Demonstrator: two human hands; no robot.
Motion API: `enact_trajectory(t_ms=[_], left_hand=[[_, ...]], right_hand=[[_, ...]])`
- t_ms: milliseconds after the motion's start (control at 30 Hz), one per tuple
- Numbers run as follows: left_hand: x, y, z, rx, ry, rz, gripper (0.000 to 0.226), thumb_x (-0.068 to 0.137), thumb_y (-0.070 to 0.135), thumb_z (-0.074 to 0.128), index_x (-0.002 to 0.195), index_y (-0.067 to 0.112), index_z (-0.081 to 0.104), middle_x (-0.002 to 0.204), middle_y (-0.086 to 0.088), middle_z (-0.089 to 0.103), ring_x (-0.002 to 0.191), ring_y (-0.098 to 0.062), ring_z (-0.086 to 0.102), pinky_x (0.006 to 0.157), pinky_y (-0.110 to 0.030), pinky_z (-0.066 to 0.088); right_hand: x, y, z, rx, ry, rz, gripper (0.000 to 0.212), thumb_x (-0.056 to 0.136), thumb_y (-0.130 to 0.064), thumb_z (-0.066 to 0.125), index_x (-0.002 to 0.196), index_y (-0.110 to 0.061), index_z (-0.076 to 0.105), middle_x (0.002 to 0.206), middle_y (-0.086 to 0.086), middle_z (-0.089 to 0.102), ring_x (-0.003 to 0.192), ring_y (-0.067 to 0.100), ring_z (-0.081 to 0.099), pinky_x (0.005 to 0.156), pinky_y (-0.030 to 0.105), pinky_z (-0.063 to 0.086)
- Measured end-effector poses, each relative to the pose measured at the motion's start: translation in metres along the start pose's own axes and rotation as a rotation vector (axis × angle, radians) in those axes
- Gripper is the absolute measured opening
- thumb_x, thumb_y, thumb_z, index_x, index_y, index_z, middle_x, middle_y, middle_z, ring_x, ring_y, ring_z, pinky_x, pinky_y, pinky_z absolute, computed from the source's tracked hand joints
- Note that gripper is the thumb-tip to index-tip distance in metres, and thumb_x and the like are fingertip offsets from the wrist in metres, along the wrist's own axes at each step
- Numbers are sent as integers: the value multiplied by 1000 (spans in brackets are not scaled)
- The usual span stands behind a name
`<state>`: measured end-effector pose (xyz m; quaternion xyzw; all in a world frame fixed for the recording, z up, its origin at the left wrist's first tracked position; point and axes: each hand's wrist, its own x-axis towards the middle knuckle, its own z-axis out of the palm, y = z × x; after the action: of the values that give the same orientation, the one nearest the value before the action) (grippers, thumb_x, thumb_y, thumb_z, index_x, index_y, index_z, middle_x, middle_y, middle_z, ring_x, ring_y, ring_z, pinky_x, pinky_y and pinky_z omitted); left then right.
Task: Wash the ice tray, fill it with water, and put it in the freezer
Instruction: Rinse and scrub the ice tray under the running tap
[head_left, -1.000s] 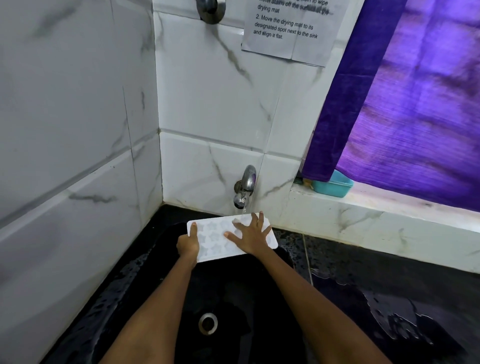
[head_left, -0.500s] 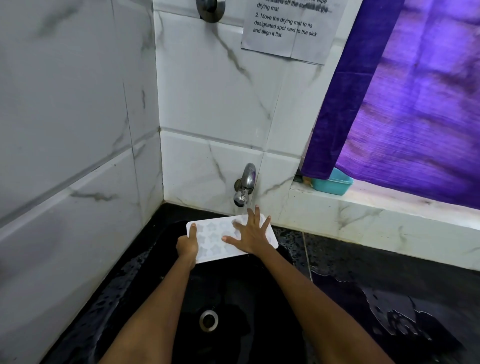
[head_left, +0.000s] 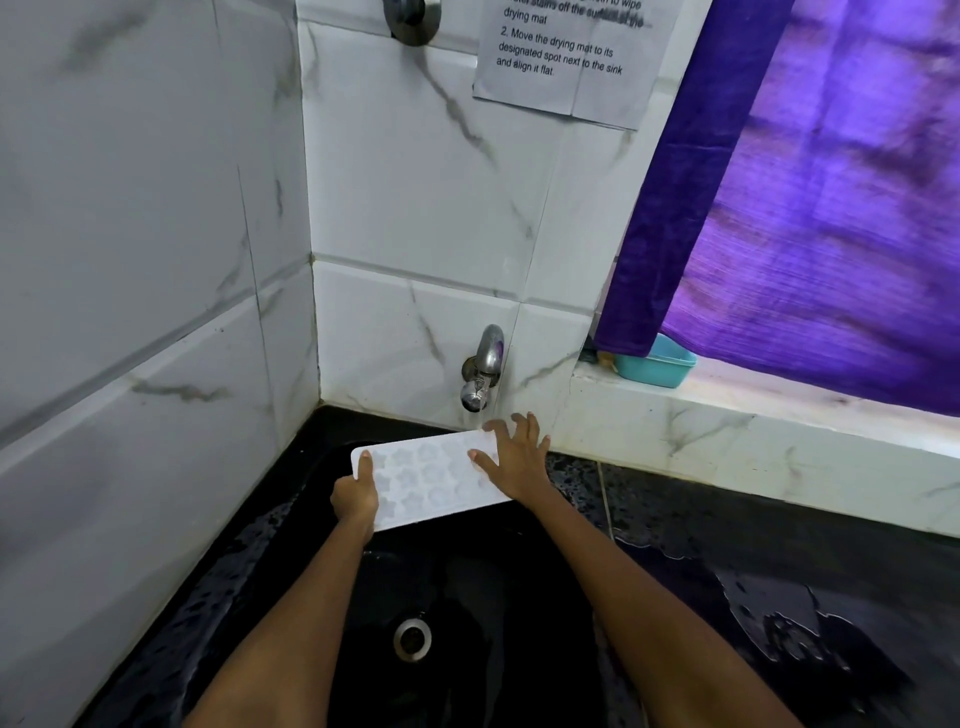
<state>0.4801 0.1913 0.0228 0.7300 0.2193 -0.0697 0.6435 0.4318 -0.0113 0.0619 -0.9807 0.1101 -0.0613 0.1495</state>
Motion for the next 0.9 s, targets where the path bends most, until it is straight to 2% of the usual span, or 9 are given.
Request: enact_trajectory(t_ms=[167,233,300,433,467,567,667,833,900], left_hand=[[-4,3,1,-27,-34,43,60,94,43,51,112,-14,59,117,-29,61,108,-42,60,92,-44,49],[-4,4,0,-52,-28,41,60,94,44,51,111,-13,60,116,-28,62,107,-42,60,92,-45,50],[0,4,-6,-68,-7,53,59,94,43,51,107,-14,61,111,-28,63,105,-42,61,88,-43,49],[5,-2,-16,-25,-18,88,54,94,43,51,72,-5,60,75,-12,59,88,-35,61,75,-35,44],[4,-3,-15,-27,-22,82,53,94,43,51,73,-4,60,76,-11,59,88,-35,60,76,-36,45],[2,-5,-12,-53,1,56,58,94,44,51,103,-13,63,104,-24,64,102,-40,61,86,-40,48],[4,-6,-14,-28,0,63,59,94,43,51,104,-14,62,111,-29,63,104,-41,61,89,-42,48],[3,-4,-9,-75,-4,48,59,94,43,51,109,-13,62,114,-29,63,107,-41,60,92,-43,48],[4,-2,-9,-60,-4,54,59,94,43,51,106,-13,62,113,-29,64,105,-42,61,89,-42,48]], right_hand=[[0,-6,14,-86,-141,44,64,88,-64,39,138,-23,41,157,21,-3,144,37,-19,107,70,-4],[2,-13,19,-23,-164,81,72,86,-67,41,143,-24,31,157,20,-11,142,37,-24,106,71,-6],[3,-13,18,28,-164,44,72,83,-67,47,142,-29,34,157,17,-10,141,36,-27,106,71,-7],[3,-4,15,-110,-168,2,54,86,-65,42,130,-35,52,157,19,-2,142,37,-25,105,73,-5],[3,-6,18,-141,-175,6,57,87,-66,39,132,-33,49,157,20,-4,142,38,-25,104,73,-5],[1,-12,22,-67,-214,19,69,82,-70,45,140,-34,35,157,19,-9,142,37,-26,104,73,-7],[1,-2,15,-37,-204,43,58,82,-69,46,133,-40,44,157,16,-1,143,36,-24,104,73,-6],[1,-7,14,-5,-185,50,65,81,-70,46,139,-42,34,158,15,-10,142,36,-25,104,72,-9],[1,-3,8,-22,-200,43,60,81,-70,46,135,-45,41,158,14,-6,142,36,-26,104,72,-11]])
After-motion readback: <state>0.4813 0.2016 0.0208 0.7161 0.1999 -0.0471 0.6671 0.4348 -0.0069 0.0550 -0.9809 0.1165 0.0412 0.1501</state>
